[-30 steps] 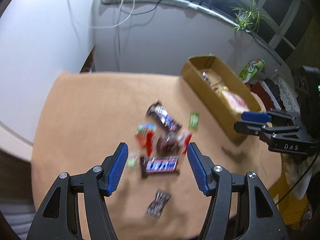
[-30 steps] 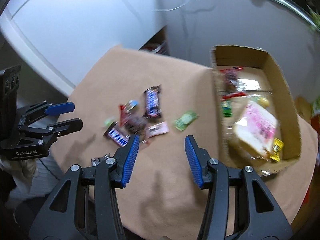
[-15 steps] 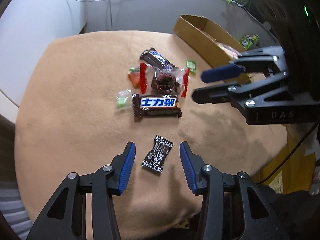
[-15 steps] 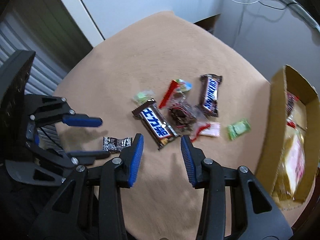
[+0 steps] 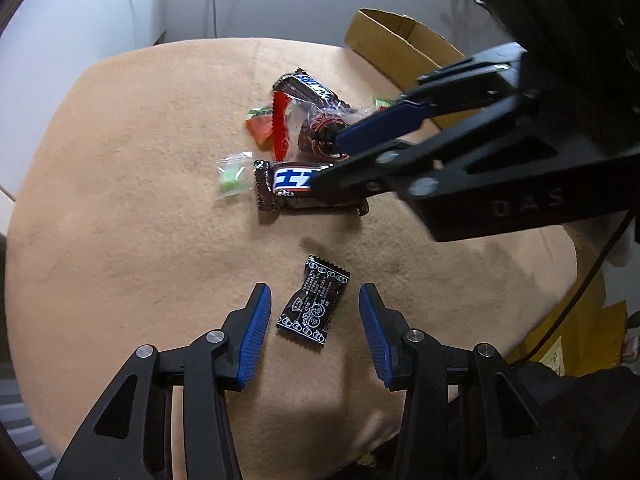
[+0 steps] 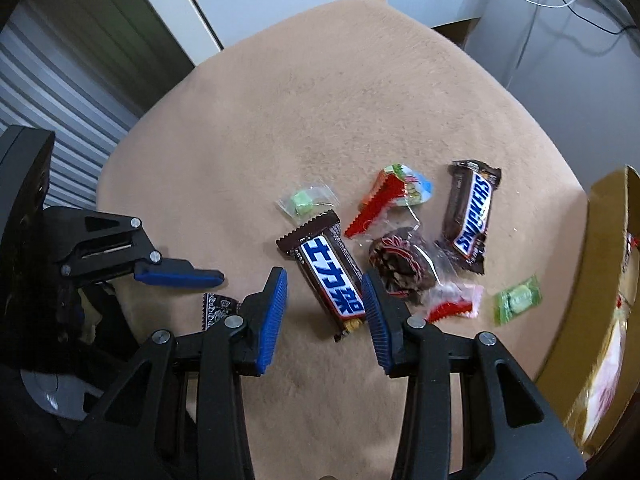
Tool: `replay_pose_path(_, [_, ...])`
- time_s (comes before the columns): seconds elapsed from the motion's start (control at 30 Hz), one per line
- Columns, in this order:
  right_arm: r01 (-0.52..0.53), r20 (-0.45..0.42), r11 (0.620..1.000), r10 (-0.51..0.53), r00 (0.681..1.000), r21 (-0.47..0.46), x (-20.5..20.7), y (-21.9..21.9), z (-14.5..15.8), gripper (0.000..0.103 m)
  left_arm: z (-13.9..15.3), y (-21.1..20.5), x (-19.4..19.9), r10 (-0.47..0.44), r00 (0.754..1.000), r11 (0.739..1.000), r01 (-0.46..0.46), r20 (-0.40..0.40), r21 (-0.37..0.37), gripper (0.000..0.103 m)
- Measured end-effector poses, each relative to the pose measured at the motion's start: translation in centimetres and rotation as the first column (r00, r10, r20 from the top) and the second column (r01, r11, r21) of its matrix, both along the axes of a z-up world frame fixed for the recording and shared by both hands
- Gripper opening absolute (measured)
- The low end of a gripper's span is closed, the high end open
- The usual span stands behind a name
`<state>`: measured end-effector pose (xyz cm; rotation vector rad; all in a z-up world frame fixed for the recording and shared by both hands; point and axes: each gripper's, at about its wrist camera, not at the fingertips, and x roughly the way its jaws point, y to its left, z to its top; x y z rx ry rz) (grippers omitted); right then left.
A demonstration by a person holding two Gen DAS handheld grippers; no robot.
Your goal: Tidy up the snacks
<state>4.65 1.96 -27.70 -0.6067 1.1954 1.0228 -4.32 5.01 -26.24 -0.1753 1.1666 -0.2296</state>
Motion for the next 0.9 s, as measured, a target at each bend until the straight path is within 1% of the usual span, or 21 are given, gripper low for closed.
replay_pose_path(0.37, [-0.031, -0.001, 0.999, 0.031, 1.000, -0.043, 0.4, 2.1, -1.7, 0.040, -1.2, -0.9, -0.1, -0.038, 0.999, 0.999, 0.039, -0.013, 0.028, 0.045])
replay_pose_path(0.47, [-0.033, 0.008, 0.998, 0.034, 0.999, -0.054, 0.6, 2.3, -1.9, 0.039, -1.4, -1.7, -0.3, -0.057, 0.998, 0.997, 0.057, -0.010, 0.053, 0.044])
replay_pose_path(0.5, [-0.033, 0.013, 0.998, 0.033, 0.999, -0.058, 0.6, 2.4, -2.0, 0.037, -1.5, -1.9, -0.2, -0.061, 0.998, 0.996, 0.062, -0.009, 0.062, 0.044])
replay_pose_path(0.63, [-0.049, 0.035, 0.996, 0.052, 0.998, -0.080, 0.6, 2.9, -2.5, 0.037, -1.7, -2.7, -0.2, -0.067, 0.998, 0.992, 0.067, -0.002, 0.103, 0.038])
replay_pose_path(0.7, [-0.060, 0.041, 0.994, 0.064, 0.997, -0.089, 0.6, 3.1, -2.6, 0.037, -1.7, -3.0, -0.4, -0.068, 0.998, 0.991, 0.068, 0.001, 0.113, 0.036])
replay_pose_path(0.77, [-0.074, 0.035, 0.993, 0.078, 0.996, -0.094, 0.3, 3.3, -2.8, 0.037, -1.7, -3.0, -0.6, -0.066, 0.998, 0.991, 0.065, 0.002, 0.115, 0.032])
replay_pose_path(0.83, [-0.098, 0.033, 0.990, 0.102, 0.994, -0.106, -0.2, 3.4, -3.2, 0.037, -1.7, -2.5, -0.6, -0.059, 0.998, 0.993, 0.059, 0.002, 0.107, 0.025])
replay_pose_path(0.87, [-0.102, 0.029, 0.988, 0.106, 0.994, -0.118, -0.4, 3.3, -3.6, 0.036, -1.7, -2.3, -0.7, -0.056, 0.998, 0.993, 0.056, 0.000, 0.100, 0.025])
replay_pose_path(0.9, [-0.113, 0.027, 0.984, 0.118, 0.993, -0.136, -0.4, 3.3, -4.1, 0.032, -1.8, -1.9, -0.9, -0.053, 0.999, 0.994, 0.053, -0.001, 0.091, 0.025])
